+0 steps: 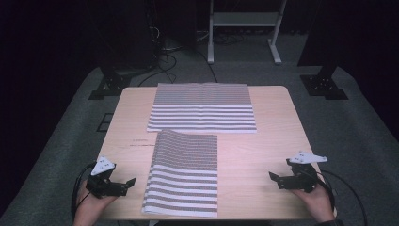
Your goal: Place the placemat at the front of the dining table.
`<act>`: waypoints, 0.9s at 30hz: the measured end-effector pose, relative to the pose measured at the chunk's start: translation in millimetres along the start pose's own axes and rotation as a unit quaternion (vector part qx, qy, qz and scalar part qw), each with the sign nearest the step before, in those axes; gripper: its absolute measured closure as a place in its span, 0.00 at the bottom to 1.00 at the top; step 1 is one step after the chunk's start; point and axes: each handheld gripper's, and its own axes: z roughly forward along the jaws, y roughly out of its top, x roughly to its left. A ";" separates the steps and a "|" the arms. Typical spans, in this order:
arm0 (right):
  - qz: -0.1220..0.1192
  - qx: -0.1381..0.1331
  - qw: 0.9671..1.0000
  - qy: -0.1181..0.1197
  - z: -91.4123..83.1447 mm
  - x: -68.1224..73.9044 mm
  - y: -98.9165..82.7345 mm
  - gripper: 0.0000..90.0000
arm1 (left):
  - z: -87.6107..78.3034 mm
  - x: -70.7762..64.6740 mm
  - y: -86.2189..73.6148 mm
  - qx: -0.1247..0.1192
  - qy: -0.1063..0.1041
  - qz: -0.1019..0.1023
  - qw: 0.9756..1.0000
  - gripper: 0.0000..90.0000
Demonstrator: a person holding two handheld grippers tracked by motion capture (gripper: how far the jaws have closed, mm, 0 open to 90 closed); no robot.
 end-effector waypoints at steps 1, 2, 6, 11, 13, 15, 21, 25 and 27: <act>0.002 0.003 1.000 0.000 -1.1 -0.7 -4.3 0.10 | 0.4 0.3 -3.2 0.006 -0.001 0.001 1.000 0.01; 0.005 0.007 1.000 -0.001 -2.2 -1.4 -8.5 0.10 | 0.7 0.3 -5.4 0.010 -0.003 0.001 1.000 0.01; 0.011 0.014 1.000 -0.005 -7.2 -4.2 -20.7 0.10 | 2.2 0.6 -13.7 0.016 -0.006 0.002 1.000 0.01; 0.011 0.016 1.000 -0.008 -10.9 -5.3 -31.5 0.10 | 9.6 2.2 -23.6 0.030 -0.014 0.002 0.999 0.01; 0.010 0.017 1.000 -0.011 -10.3 -6.0 -35.4 0.10 | 11.2 1.5 -26.5 0.023 -0.013 0.012 1.000 0.00; 0.008 0.023 1.000 -0.016 -9.2 -6.6 -38.0 0.10 | 11.3 1.6 -27.2 0.020 -0.012 0.014 1.000 0.00; 0.010 0.031 0.999 -0.023 -6.2 -7.8 -41.0 0.10 | 12.9 0.7 -26.0 0.022 -0.009 0.019 1.000 0.00; 0.009 0.016 1.000 -0.022 -5.4 -8.7 -43.8 0.11 | 16.5 -2.2 -22.7 0.023 -0.013 0.025 0.999 0.00; 0.008 0.015 1.000 -0.020 -5.5 -8.8 -44.2 0.11 | 19.5 -2.6 -20.1 0.023 -0.013 0.024 0.999 0.00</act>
